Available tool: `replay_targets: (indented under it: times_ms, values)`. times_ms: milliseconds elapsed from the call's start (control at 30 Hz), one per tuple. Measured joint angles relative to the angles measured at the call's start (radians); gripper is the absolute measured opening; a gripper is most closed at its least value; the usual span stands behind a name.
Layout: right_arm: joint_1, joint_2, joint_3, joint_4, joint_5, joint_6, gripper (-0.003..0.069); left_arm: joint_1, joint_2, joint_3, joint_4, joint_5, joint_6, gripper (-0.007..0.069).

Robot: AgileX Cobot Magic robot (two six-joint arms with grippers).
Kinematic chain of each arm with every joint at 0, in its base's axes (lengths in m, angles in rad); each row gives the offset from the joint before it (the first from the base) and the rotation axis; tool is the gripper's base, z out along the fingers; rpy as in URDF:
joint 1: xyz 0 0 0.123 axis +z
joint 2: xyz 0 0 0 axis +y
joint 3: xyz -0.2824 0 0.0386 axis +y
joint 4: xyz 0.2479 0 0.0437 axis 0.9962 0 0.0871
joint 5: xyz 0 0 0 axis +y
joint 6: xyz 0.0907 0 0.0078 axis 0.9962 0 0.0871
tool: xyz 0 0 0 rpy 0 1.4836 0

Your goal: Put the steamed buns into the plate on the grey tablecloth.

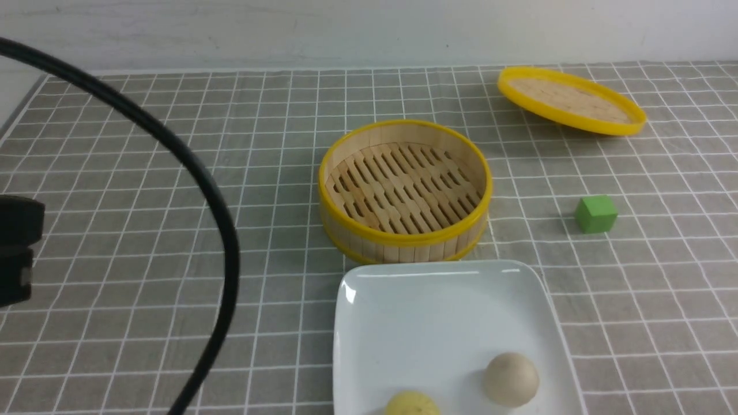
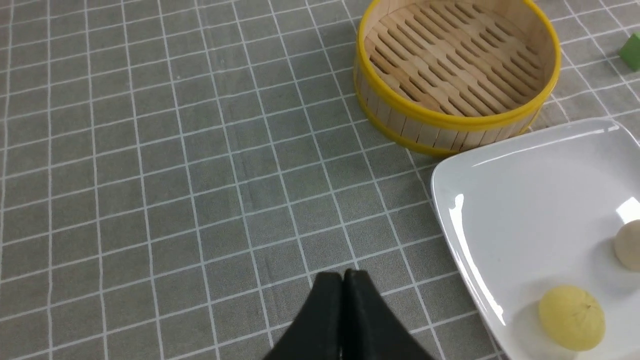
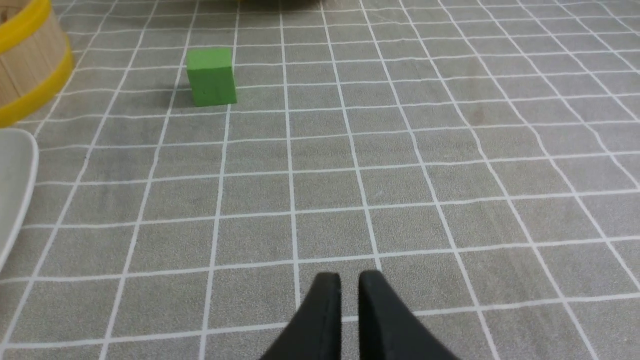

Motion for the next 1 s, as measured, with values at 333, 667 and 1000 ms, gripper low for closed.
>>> replay_targets:
  times_ms: [333, 667, 1000]
  values:
    - [0.002, 0.000, 0.000, 0.000, 0.000, -0.004, 0.0099, 0.000, 0.000, 0.000, 0.004, -0.025, -0.061, 0.0020]
    - [0.170, 0.000, 0.001, 0.000, 0.000, -0.005, 0.0105, 0.000, -0.022, 0.001, -0.043, 0.069, -0.079, 0.0020]
    - [0.179, 0.000, 0.001, 0.000, 0.000, -0.006, 0.0118, 0.000, -0.305, 0.431, -0.153, -0.228, -0.171, 0.0020]
